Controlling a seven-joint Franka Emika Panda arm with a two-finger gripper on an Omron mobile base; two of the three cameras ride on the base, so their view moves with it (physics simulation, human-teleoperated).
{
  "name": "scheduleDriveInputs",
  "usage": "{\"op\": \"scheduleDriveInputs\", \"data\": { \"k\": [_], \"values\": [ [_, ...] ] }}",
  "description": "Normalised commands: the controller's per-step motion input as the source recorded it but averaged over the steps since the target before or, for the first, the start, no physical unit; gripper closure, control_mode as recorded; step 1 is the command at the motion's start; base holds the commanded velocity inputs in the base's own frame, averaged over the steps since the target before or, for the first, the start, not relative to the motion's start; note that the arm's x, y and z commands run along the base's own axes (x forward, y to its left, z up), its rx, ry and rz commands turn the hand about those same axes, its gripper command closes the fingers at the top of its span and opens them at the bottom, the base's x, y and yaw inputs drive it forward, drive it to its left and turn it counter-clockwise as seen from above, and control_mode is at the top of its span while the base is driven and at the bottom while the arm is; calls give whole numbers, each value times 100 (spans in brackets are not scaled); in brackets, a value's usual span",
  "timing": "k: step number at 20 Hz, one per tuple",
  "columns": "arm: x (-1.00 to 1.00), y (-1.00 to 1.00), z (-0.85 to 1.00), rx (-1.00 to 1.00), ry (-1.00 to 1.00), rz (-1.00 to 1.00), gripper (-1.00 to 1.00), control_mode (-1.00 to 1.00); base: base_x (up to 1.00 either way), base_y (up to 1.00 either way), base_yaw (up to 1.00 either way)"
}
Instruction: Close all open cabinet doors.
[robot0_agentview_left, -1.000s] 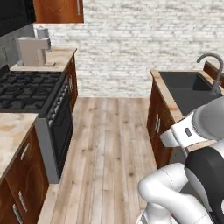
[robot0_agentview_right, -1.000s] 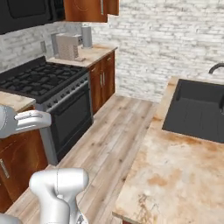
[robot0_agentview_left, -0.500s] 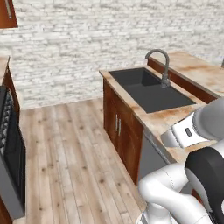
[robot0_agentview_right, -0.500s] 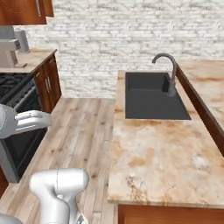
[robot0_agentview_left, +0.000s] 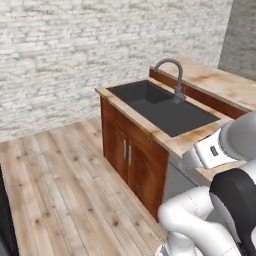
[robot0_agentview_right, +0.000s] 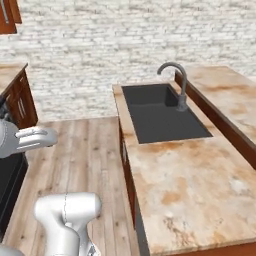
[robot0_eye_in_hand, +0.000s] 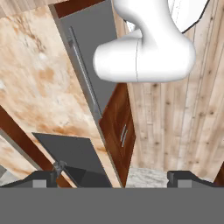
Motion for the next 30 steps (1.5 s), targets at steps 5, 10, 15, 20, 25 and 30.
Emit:
{"op": "scheduleDriveInputs", "data": {
  "k": [5,10,15,20,25,30],
  "values": [
    [0,0,0,0,0,0,-100,100,65,76,-27],
    [0,0,0,0,0,0,-100,100,73,65,-27],
    [0,0,0,0,0,0,-100,100,84,63,-22],
    [0,0,0,0,0,0,-100,100,83,60,-10],
    [0,0,0,0,0,0,-100,100,78,36,-3],
    [0,0,0,0,0,0,-100,100,74,35,0]
  ]
}}
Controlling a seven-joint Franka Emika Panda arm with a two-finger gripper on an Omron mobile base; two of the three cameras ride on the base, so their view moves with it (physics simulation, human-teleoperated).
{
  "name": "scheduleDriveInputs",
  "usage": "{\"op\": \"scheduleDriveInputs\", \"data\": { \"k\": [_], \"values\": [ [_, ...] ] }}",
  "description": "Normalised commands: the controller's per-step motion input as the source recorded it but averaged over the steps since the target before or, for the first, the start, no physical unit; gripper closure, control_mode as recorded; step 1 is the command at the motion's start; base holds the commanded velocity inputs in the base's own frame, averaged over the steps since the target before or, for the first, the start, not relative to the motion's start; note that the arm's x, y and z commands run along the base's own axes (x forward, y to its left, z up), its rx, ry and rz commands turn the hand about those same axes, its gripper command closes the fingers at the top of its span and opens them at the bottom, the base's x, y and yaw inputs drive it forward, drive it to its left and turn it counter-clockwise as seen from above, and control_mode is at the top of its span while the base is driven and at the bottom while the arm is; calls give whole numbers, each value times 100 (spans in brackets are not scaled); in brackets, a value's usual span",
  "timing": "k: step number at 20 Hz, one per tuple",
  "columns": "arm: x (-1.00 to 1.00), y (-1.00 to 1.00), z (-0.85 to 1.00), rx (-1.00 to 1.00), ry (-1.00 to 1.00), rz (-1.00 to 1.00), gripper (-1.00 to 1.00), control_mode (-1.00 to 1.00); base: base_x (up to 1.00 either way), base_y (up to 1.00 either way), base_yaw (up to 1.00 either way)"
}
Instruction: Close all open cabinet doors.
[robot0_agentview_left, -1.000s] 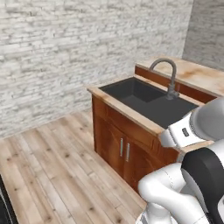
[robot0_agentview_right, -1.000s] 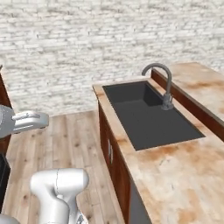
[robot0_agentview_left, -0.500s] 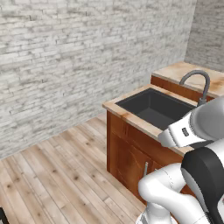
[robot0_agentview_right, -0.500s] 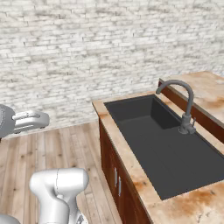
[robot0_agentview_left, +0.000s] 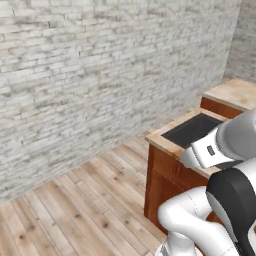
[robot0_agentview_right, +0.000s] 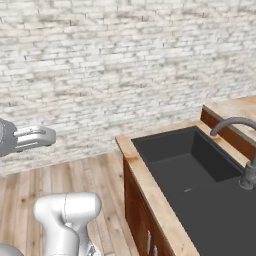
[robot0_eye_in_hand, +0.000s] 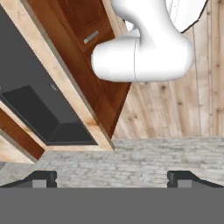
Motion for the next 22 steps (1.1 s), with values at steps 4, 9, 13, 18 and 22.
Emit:
{"op": "scheduleDriveInputs", "data": {
  "k": [4,9,13,18,22],
  "values": [
    [0,0,0,0,0,0,-100,100,69,33,7],
    [0,0,0,0,0,0,-100,100,64,29,12],
    [0,0,0,0,0,0,-100,100,60,22,14],
    [0,0,0,0,0,0,-100,100,59,6,16],
    [0,0,0,0,0,0,-100,100,72,0,21]
  ]
}}
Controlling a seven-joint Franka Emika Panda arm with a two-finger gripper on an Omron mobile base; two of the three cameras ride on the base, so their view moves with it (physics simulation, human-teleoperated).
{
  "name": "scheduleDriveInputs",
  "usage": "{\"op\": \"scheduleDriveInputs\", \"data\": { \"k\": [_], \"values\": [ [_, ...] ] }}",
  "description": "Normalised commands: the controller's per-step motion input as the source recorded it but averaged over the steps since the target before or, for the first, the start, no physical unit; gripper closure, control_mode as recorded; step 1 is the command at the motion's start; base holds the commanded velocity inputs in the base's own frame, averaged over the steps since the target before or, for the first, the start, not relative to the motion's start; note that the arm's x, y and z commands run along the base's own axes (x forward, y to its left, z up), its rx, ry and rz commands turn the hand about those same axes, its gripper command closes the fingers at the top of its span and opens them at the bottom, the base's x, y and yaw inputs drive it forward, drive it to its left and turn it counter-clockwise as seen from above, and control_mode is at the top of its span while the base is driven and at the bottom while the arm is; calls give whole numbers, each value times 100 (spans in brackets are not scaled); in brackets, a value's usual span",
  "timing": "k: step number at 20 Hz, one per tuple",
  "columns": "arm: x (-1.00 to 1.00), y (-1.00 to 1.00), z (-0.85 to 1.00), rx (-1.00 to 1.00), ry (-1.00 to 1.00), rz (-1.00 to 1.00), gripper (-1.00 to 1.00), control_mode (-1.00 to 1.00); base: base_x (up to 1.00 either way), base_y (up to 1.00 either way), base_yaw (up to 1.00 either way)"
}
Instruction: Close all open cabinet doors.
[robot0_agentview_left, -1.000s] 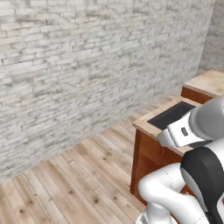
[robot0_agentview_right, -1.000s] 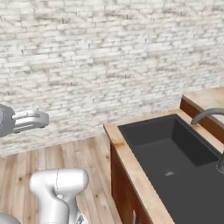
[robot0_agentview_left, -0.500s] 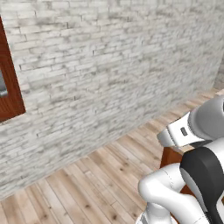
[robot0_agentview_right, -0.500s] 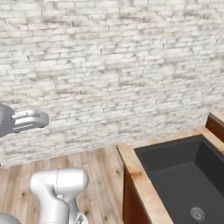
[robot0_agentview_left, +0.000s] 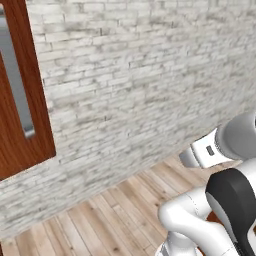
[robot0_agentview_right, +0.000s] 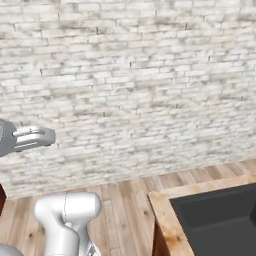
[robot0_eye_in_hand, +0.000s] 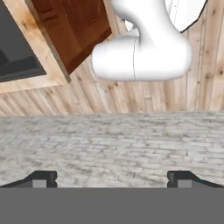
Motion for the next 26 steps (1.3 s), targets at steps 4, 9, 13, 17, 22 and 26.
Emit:
{"op": "scheduleDriveInputs", "data": {
  "k": [4,9,13,17,22,26],
  "values": [
    [0,0,0,0,0,0,-100,100,73,0,26],
    [0,0,0,0,0,0,-100,100,63,0,24],
    [0,0,0,0,0,0,-100,100,59,0,25],
    [0,0,0,0,0,0,-100,100,49,0,25],
    [0,0,0,0,0,0,-100,100,28,0,28],
    [0,0,0,0,0,0,-100,100,31,0,34]
  ]
}}
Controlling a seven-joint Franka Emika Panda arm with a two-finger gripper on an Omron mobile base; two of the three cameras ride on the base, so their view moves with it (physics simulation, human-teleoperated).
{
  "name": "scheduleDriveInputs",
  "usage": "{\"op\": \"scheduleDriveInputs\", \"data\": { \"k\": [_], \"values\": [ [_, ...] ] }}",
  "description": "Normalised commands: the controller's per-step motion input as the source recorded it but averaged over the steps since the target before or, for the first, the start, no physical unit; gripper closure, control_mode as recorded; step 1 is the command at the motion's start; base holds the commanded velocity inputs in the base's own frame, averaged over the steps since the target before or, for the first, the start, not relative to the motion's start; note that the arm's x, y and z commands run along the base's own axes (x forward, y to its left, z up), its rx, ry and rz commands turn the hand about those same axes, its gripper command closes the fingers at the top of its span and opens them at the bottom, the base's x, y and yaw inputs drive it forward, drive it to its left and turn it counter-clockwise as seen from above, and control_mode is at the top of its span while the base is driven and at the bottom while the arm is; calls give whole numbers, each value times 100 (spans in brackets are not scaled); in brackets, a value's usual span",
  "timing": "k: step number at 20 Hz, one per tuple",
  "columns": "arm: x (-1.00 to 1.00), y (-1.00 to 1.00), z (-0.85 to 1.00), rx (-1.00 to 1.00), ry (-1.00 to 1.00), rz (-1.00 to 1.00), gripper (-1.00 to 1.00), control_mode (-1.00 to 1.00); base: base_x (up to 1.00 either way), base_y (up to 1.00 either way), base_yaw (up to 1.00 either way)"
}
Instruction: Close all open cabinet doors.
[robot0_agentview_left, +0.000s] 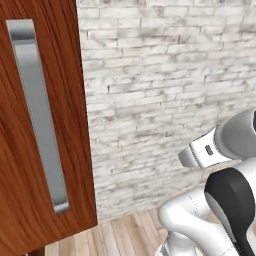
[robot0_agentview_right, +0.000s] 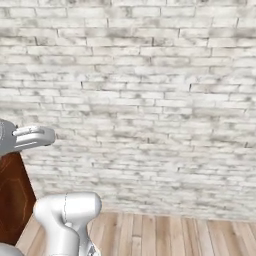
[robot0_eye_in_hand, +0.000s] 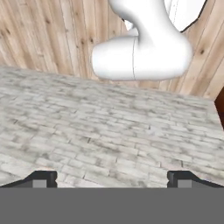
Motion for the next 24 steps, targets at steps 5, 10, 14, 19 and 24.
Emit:
{"op": "scheduleDriveInputs", "data": {
  "k": [5,10,14,19,24],
  "values": [
    [0,0,0,0,0,0,-100,100,51,2,38],
    [0,0,0,0,0,0,-100,100,85,1,34],
    [0,0,0,0,0,0,-100,100,36,14,42],
    [0,0,0,0,0,0,-100,100,15,29,51],
    [0,0,0,0,0,0,-100,100,25,26,50]
  ]
}}
